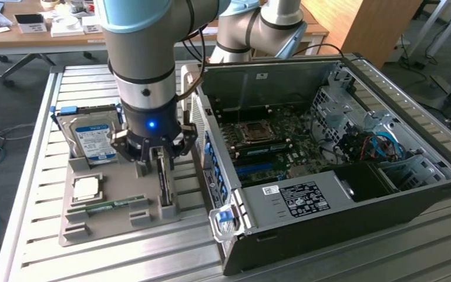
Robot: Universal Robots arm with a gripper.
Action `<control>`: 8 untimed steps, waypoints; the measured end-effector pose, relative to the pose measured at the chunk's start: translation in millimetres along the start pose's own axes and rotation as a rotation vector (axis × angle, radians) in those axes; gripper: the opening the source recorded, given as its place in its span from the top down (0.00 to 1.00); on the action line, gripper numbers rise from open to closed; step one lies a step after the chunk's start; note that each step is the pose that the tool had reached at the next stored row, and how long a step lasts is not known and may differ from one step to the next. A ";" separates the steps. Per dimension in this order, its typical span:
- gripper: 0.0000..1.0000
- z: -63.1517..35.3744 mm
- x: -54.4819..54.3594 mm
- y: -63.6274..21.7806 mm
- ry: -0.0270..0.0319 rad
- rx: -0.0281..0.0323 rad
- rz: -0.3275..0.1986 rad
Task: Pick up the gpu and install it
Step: 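Pick up the gpu and move the gpu toward the slot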
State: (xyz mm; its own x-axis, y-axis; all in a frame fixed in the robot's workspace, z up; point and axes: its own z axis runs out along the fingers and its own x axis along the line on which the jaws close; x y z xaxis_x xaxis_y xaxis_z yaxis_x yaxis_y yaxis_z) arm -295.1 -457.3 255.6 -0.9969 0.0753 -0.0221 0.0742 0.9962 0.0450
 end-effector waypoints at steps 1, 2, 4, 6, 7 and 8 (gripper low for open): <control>0.53 0.6 0.0 -0.1 0.0000 0.0000 0.000; 0.53 1.2 0.0 -0.1 0.0000 0.0000 0.000; 0.53 2.4 0.1 -0.1 0.0000 0.0000 0.000; 0.53 3.3 0.1 -0.2 0.0000 0.0000 0.000; 0.53 3.5 0.1 -0.2 0.0003 0.0002 0.000; 0.53 3.6 0.1 -0.2 0.0002 0.0003 0.000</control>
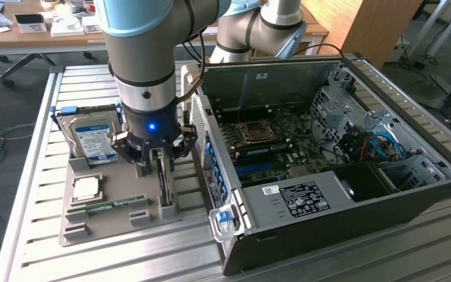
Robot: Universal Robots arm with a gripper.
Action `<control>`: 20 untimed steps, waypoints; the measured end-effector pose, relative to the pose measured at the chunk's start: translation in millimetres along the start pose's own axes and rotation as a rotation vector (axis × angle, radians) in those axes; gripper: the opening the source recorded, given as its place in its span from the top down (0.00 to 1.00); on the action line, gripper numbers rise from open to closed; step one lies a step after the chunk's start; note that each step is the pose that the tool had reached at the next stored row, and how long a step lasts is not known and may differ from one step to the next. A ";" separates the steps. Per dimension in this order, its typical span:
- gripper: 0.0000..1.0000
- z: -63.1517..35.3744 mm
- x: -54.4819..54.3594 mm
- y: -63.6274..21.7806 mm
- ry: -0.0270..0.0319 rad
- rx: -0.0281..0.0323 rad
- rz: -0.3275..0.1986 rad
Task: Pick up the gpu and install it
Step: 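Pick up the gpu and move the gpu toward the slot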
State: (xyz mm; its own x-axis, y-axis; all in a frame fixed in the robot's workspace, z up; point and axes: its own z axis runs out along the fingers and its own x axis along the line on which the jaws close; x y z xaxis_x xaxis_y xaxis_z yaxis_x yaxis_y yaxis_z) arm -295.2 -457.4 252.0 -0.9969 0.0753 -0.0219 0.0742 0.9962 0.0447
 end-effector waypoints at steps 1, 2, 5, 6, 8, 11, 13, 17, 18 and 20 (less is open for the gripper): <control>0.53 0.0 0.0 0.0 0.0000 0.0000 0.000; 0.53 0.2 0.0 0.0 -0.0002 -0.0002 0.000; 0.53 0.2 0.0 0.0 -0.0002 -0.0002 0.000; 0.53 0.3 0.0 0.0 -0.0002 -0.0003 0.000; 0.53 1.0 0.0 0.0 -0.0005 -0.0006 0.000; 0.53 2.5 0.0 -0.1 -0.0002 -0.0003 0.000; 0.53 3.7 0.0 -0.1 -0.0002 -0.0004 0.000; 0.53 6.3 0.1 -0.3 -0.0002 -0.0003 0.000; 0.53 6.9 0.1 -0.3 -0.0002 -0.0002 0.000; 0.53 7.7 0.2 -0.3 -0.0001 -0.0001 0.000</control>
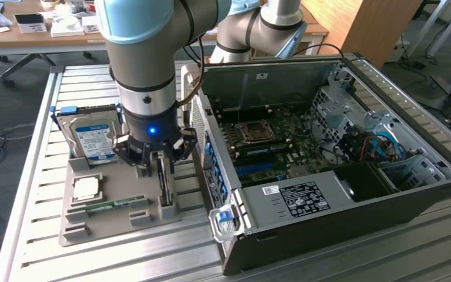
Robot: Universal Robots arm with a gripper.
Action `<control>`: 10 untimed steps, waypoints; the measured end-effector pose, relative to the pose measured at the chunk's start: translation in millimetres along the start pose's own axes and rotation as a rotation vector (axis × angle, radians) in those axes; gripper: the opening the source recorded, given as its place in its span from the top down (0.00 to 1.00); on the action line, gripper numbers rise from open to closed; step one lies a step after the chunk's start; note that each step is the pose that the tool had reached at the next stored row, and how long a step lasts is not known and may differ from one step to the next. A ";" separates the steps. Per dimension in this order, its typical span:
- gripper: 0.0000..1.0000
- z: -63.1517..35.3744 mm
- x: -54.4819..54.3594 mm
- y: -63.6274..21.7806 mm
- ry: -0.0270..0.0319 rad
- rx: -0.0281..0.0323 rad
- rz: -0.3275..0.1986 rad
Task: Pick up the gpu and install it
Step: 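Pick up the gpu and move the gpu toward the slot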
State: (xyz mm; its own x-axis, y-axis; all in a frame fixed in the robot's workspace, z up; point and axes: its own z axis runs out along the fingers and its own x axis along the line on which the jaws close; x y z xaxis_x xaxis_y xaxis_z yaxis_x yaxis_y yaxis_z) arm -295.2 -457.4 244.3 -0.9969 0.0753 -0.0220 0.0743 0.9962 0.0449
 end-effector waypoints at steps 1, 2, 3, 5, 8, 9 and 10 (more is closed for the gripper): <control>0.53 0.2 0.0 0.0 0.0001 0.0000 0.000; 0.53 0.3 0.0 0.0 0.0001 0.0001 0.000; 0.53 0.4 0.0 0.0 -0.0001 0.0000 0.000; 0.53 0.4 0.0 0.0 -0.0001 -0.0001 0.000; 0.53 1.4 0.0 0.0 -0.0004 -0.0005 0.000; 0.53 1.8 0.0 0.0 -0.0003 -0.0002 0.000; 0.53 2.3 0.0 -0.1 -0.0001 -0.0002 0.000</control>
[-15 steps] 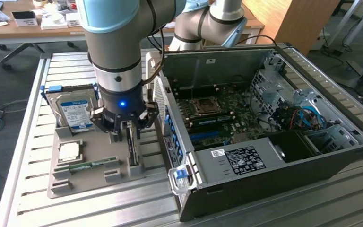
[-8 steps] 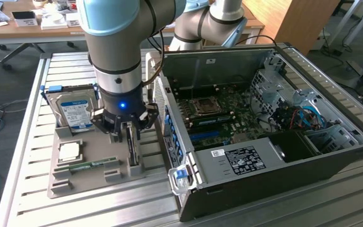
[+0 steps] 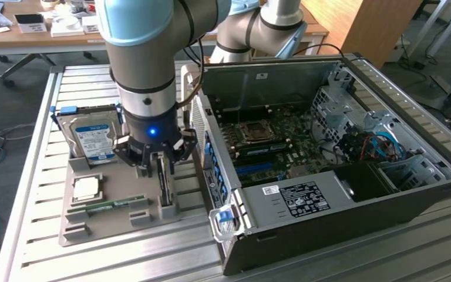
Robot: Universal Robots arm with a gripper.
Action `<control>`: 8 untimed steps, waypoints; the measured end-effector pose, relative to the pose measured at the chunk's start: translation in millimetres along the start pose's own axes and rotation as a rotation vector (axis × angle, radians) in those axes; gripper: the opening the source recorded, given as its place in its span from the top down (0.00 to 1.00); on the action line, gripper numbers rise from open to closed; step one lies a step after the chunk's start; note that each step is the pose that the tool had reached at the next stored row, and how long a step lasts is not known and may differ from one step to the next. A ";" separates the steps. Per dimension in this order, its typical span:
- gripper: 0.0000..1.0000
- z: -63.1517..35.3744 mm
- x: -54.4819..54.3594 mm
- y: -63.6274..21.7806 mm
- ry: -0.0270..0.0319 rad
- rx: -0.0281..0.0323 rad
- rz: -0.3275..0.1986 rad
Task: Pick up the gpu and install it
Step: 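Pick up the gpu and move the gpu toward the slot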
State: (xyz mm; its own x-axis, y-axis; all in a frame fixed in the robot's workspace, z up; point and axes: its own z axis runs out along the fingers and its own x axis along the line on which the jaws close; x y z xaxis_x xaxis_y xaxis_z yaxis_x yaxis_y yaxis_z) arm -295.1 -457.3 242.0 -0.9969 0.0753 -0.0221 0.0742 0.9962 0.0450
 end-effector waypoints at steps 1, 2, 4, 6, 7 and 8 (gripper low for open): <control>0.53 0.6 0.0 0.0 -0.0001 -0.0001 0.000; 0.53 1.0 0.0 -0.1 0.0001 0.0001 0.000; 0.53 1.8 0.1 -0.1 0.0000 0.0000 0.000; 0.53 2.9 0.1 -0.1 0.0000 0.0000 0.000; 0.53 3.6 0.1 -0.2 0.0001 0.0001 0.000; 0.53 4.4 0.1 -0.2 0.0000 0.0000 0.000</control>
State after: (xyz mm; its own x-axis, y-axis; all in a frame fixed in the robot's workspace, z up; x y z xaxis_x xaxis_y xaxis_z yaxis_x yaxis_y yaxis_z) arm -295.1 -457.3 237.6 -0.9969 0.0753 -0.0222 0.0743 0.9962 0.0451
